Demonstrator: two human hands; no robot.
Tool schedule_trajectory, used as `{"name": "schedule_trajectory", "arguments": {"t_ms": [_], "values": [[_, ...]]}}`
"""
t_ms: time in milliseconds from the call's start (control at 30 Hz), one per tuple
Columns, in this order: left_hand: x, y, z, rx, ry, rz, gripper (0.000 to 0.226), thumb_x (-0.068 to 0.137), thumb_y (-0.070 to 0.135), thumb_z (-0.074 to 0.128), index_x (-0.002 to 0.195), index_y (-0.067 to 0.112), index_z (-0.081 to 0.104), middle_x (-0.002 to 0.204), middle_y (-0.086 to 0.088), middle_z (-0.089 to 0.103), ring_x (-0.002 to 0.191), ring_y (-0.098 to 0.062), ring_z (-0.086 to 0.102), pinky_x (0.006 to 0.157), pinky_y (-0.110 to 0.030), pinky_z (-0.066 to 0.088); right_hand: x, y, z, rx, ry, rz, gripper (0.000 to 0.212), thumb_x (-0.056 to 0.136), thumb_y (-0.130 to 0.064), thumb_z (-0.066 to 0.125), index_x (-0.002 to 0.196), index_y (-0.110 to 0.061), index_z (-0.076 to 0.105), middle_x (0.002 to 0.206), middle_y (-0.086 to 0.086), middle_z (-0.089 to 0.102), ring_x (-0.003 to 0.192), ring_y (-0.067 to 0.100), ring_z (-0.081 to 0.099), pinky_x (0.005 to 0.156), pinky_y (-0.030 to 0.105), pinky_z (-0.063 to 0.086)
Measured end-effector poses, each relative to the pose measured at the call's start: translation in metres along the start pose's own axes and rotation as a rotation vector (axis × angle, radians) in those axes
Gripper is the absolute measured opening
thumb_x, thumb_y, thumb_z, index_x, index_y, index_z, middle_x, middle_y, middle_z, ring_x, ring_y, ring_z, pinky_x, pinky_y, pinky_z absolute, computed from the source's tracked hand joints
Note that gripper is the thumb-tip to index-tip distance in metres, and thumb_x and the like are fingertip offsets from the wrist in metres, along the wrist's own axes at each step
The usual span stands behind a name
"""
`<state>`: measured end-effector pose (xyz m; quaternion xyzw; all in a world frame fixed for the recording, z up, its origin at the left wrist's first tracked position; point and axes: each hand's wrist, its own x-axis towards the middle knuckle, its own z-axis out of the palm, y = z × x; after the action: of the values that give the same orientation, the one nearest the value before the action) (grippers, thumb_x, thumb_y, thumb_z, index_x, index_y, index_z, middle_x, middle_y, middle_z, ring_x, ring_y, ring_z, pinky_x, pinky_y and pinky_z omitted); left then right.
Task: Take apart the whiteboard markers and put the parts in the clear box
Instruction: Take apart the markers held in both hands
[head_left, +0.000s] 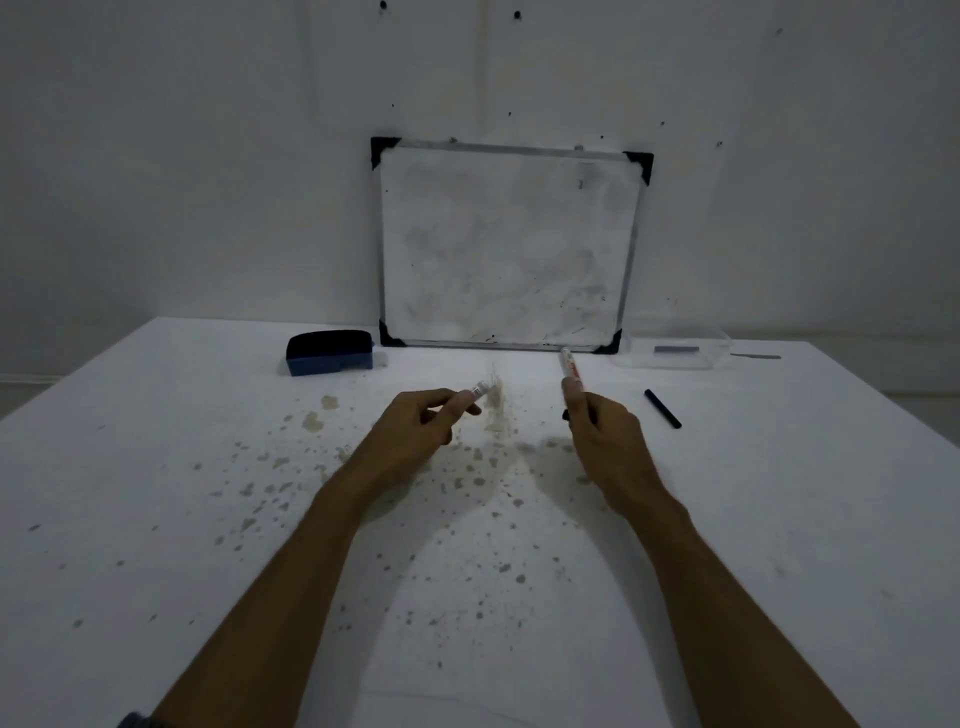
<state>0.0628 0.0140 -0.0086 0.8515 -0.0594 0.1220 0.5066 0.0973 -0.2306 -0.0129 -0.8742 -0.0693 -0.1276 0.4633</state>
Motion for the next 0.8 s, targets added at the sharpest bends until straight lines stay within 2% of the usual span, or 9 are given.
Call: {"name": "schedule_trajectory", "arguments": {"t_ms": [67,167,200,333,433,500,633,700,800], "values": [[-0.003,0.001,0.009,-0.042,0.054,0.022,0.035,0.099,0.061,0.050,0.098,0.038,0.076,0.056,0.012,0.059,0.046,-0.003,0.046,0.051,-0.014,0.040,-0.004,-0.003,0.007,-0.062,-0.090,-0.008,0.055,0.097,-0.066,0.046,0.089,-0.016,0.068,0.084,-0.003,0.070,0.075,0.013,0.066,0.063,0.024,0.049],[-0.008,0.001,0.020,-0.041,0.090,0.023,0.036,0.098,0.063,0.051,0.103,0.038,0.076,0.070,-0.002,0.071,0.061,-0.026,0.059,0.060,-0.027,0.049,-0.010,-0.010,0.018,-0.106,-0.130,-0.079,0.042,0.091,-0.059,0.064,0.099,-0.018,0.072,0.091,-0.007,0.072,0.082,0.006,0.065,0.071,0.015,0.047],[-0.009,0.001,0.021,-0.037,0.101,0.020,0.035,0.098,0.062,0.051,0.105,0.037,0.076,0.074,-0.005,0.073,0.067,-0.027,0.063,0.062,-0.028,0.051,-0.011,-0.012,0.021,-0.107,-0.123,-0.106,0.038,0.091,-0.055,0.068,0.103,-0.019,0.073,0.094,-0.007,0.072,0.085,0.005,0.064,0.073,0.013,0.046],[-0.010,-0.001,0.024,-0.127,0.109,0.013,0.028,0.098,0.053,0.059,0.111,0.035,0.075,0.061,0.000,0.068,0.050,-0.016,0.063,0.054,-0.027,0.057,-0.011,-0.013,0.024,-0.138,-0.097,-0.180,0.025,0.091,-0.039,0.074,0.106,-0.020,0.077,0.103,-0.004,0.073,0.092,0.006,0.064,0.083,0.017,0.049],[-0.008,-0.002,0.026,-0.108,0.125,0.056,0.015,0.097,0.051,0.062,0.105,0.043,0.072,0.072,0.007,0.074,0.063,-0.009,0.072,0.060,-0.020,0.060,-0.011,-0.009,0.022,-0.116,-0.126,-0.179,0.021,0.090,-0.033,0.077,0.106,-0.019,0.079,0.104,-0.003,0.077,0.091,0.006,0.067,0.089,0.023,0.056],[-0.004,-0.002,0.028,-0.019,0.145,0.077,0.018,0.098,0.048,0.062,0.109,0.038,0.073,0.077,0.014,0.075,0.072,-0.005,0.072,0.066,-0.019,0.061,-0.011,-0.006,0.019,-0.125,-0.137,-0.196,0.020,0.090,-0.033,0.077,0.105,-0.019,0.080,0.103,-0.004,0.078,0.089,0.006,0.068,0.090,0.027,0.058],[-0.006,-0.001,0.035,0.078,0.153,0.138,0.038,0.099,0.049,0.061,0.128,0.028,0.071,0.099,0.011,0.077,0.086,0.001,0.071,0.073,-0.012,0.056,-0.011,-0.004,0.019,-0.124,-0.113,-0.189,0.020,0.097,-0.030,0.068,0.113,-0.021,0.077,0.107,-0.005,0.074,0.091,0.002,0.062,0.087,0.016,0.052],[-0.010,-0.002,0.036,0.135,0.138,0.173,0.046,0.098,0.059,0.055,0.131,0.031,0.070,0.103,0.011,0.078,0.088,-0.001,0.071,0.080,-0.016,0.057,-0.009,-0.006,0.018,-0.006,-0.043,-0.139,0.020,0.101,-0.026,0.061,0.115,-0.020,0.075,0.108,-0.006,0.074,0.097,0.003,0.064,0.086,0.014,0.050],[-0.011,-0.004,0.036,0.221,0.089,0.169,0.049,0.097,0.064,0.050,0.132,0.034,0.067,0.113,0.008,0.077,0.094,-0.006,0.072,0.086,-0.026,0.059,-0.004,-0.015,0.010,0.222,-0.075,-0.068,0.028,0.101,-0.039,0.059,0.118,-0.022,0.073,0.105,-0.009,0.077,0.093,0.005,0.071,0.084,0.025,0.056]]}}
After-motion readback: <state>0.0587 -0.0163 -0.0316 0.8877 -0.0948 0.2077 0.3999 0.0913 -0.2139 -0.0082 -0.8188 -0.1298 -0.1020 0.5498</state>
